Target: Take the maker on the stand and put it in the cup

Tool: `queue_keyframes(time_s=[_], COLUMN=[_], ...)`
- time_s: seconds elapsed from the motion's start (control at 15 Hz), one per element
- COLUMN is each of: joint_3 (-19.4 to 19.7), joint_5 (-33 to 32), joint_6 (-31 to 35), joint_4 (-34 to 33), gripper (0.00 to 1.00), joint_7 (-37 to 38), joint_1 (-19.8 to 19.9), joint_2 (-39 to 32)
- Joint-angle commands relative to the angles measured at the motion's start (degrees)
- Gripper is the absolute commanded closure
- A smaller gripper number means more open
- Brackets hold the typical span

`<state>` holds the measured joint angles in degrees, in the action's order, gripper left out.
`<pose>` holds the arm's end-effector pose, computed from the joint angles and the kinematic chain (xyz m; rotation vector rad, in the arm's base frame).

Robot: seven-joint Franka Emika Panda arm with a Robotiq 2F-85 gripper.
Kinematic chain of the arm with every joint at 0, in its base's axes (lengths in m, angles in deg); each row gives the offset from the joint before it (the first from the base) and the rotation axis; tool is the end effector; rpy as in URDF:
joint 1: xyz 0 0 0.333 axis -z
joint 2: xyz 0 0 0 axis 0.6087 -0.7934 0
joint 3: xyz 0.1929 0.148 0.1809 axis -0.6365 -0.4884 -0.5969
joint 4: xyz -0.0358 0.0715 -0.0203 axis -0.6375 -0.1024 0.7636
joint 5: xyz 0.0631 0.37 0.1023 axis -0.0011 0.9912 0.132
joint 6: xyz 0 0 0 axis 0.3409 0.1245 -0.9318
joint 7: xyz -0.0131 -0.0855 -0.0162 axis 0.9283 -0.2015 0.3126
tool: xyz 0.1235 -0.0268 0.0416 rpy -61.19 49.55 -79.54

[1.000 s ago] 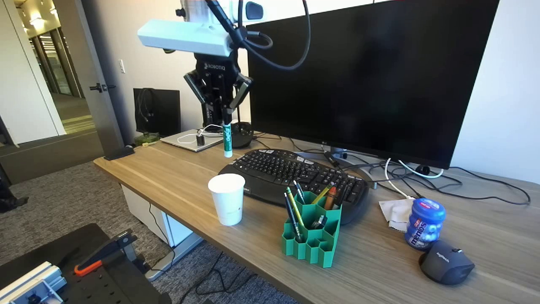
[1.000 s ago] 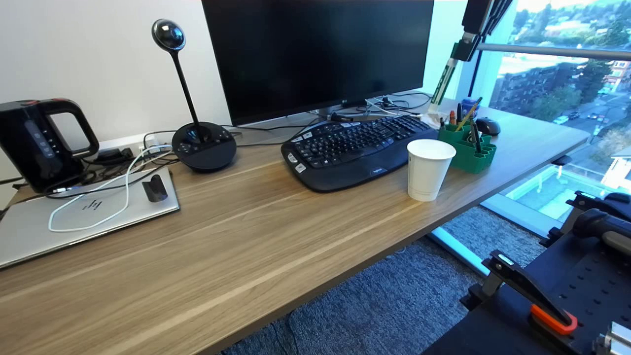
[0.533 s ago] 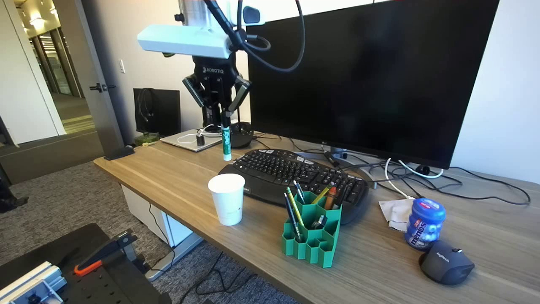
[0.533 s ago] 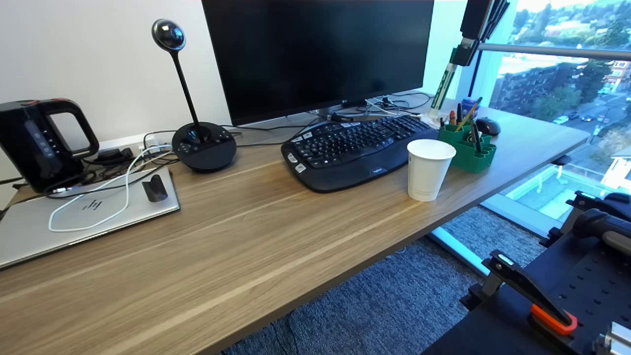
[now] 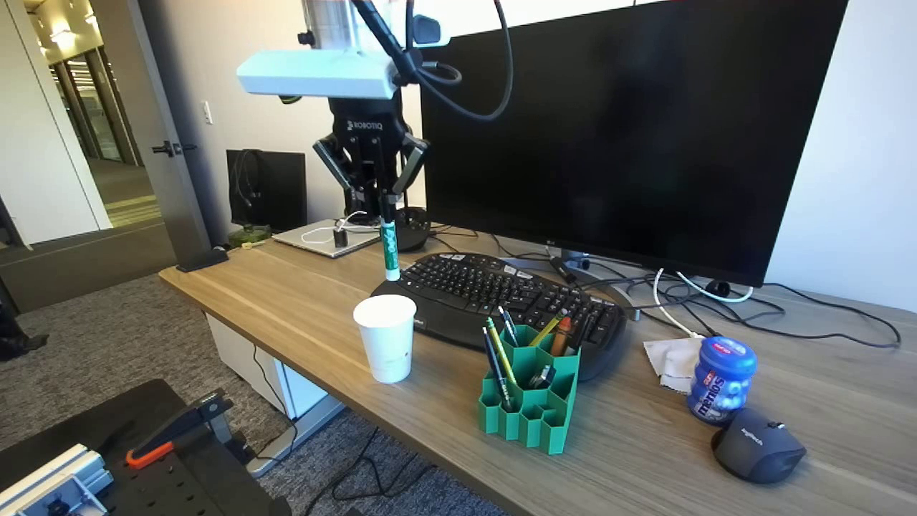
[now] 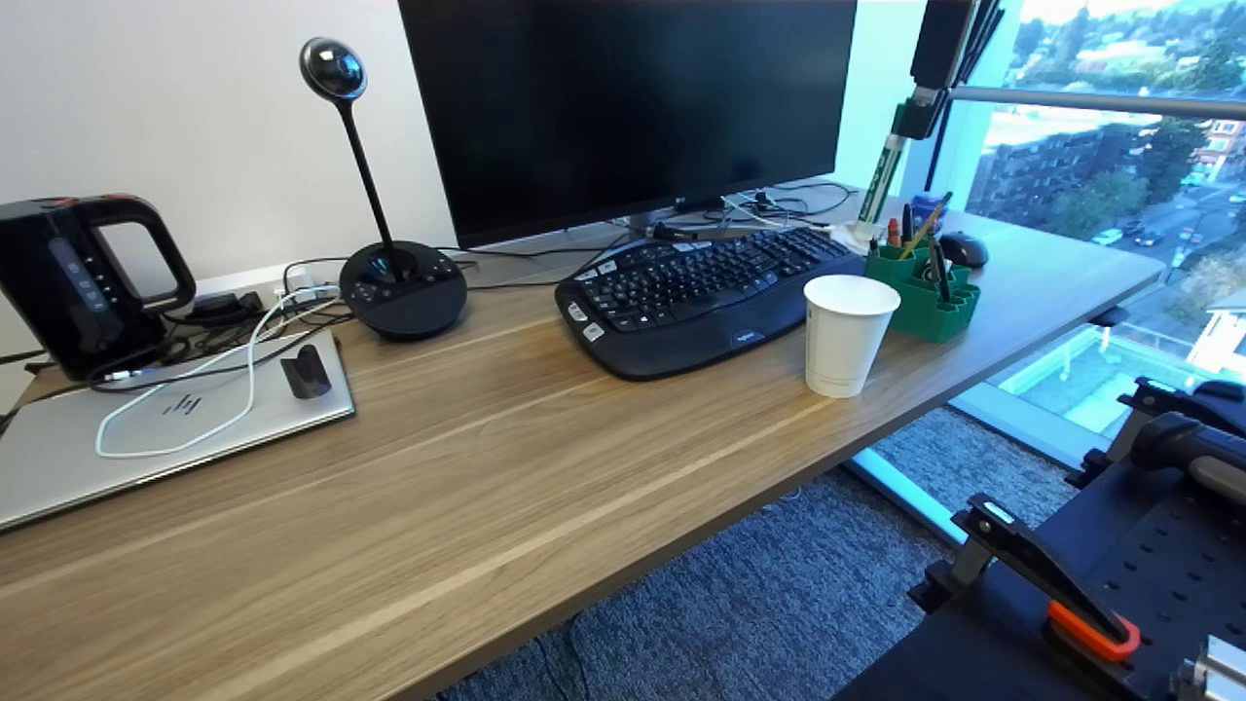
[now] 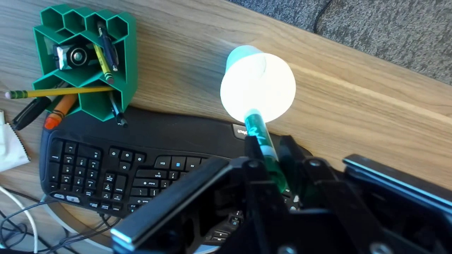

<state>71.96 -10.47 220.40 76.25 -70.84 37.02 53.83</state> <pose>0.5249 0.0090 0.3269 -2.9959 -0.6052 -0.2492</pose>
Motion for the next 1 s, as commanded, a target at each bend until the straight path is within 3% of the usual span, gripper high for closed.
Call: queue_keyframes(time_s=[0.0,0.93], joint_3=[-0.06,0.17], joint_5=[-2.35,-6.34], joint_6=[0.92,1.29], joint_4=[-0.05,0.95], gripper=[0.95,0.95], joint_7=[1.94,2.99], joint_1=[0.0,0.62], joint_2=[-0.54,-2.16])
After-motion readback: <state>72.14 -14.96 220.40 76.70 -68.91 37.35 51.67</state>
